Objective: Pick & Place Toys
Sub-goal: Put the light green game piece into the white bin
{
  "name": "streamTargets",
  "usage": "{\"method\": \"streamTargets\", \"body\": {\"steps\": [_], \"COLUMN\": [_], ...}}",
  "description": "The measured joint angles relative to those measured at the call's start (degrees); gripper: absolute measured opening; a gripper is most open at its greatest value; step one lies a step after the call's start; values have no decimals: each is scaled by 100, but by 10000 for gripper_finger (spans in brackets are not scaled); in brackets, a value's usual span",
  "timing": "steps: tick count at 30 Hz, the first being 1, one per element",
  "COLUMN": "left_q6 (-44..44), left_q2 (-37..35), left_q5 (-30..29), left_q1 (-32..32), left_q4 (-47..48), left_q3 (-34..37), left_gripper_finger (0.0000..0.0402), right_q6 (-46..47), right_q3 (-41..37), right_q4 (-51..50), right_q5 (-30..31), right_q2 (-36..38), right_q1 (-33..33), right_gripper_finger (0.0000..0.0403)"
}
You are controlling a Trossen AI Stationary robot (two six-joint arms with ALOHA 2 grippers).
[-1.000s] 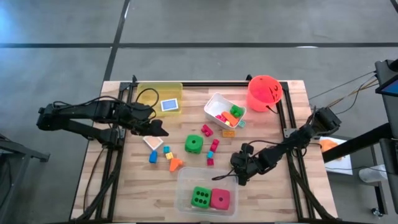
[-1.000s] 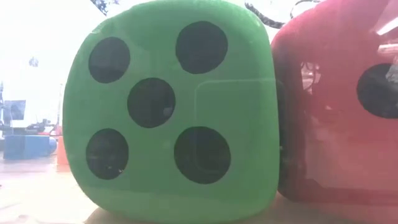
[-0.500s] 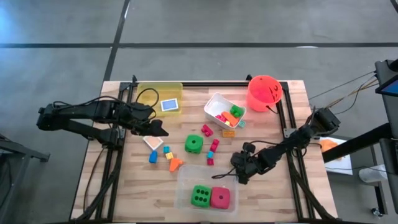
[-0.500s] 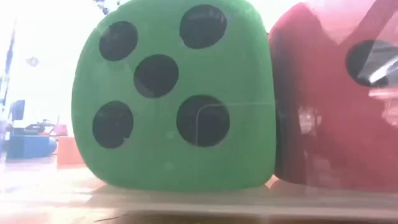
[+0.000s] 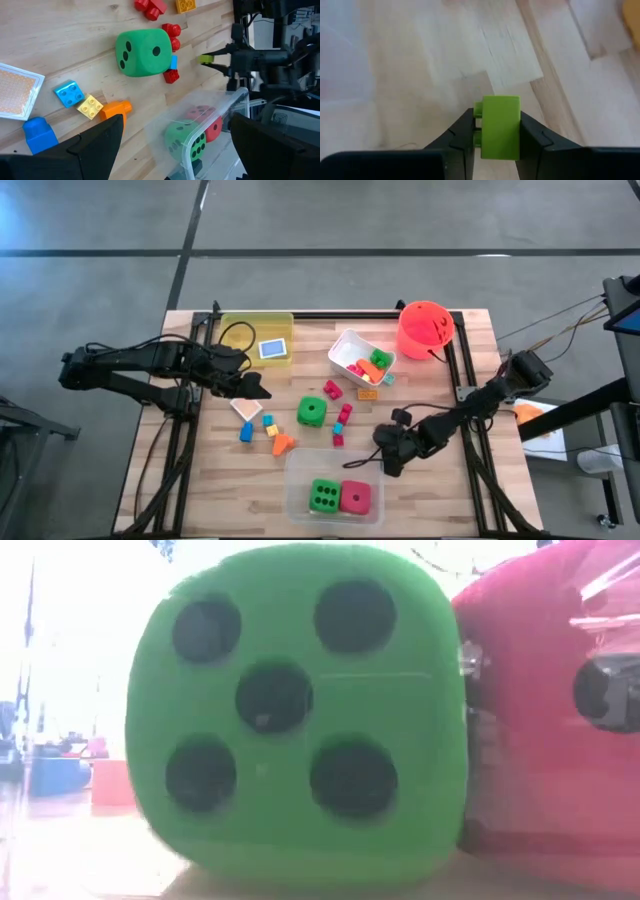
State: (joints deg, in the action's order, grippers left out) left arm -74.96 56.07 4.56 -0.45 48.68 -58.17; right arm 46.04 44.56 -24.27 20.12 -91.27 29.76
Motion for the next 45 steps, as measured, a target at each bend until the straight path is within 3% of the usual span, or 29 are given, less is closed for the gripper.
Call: {"method": "streamTargets", "body": {"steps": [14,18,23,26,30,35,39,45], "left_q6": [54,171,341,343,321,306,266,234], "left_q2": [0,0,0,2,2,2,1,2], "left_q5": [0,-133,-188,-288,-393,-419,-419,-459], "left_q1": [0,11,15,17,17,17,17,17], "left_q4": [-19,-280,-429,-429,-428,-429,-429,-429], "left_q3": [0,0,0,0,0,0,0,0], "left_gripper_finger": [354,354,354,354,354,354,354,354], "right_q6": [81,194,-148,-674,-1111,-1919,-2271,-2716], "right_q3": [14,20,324,690,1162,1490,1731,1782], "right_q4": [-608,-649,-715,-894,-1724,-1980,-2021,-2062], "right_q5": [86,96,5,-575,-1964,-2638,-2917,-2963], "right_q2": [1961,2603,2964,2863,2481,1872,1172,403], "right_q1": [-114,-540,-1607,-2520,-3865,-4953,-5263,-5207], "right_gripper_finger": [86,86,86,86,86,86,86,86]}}
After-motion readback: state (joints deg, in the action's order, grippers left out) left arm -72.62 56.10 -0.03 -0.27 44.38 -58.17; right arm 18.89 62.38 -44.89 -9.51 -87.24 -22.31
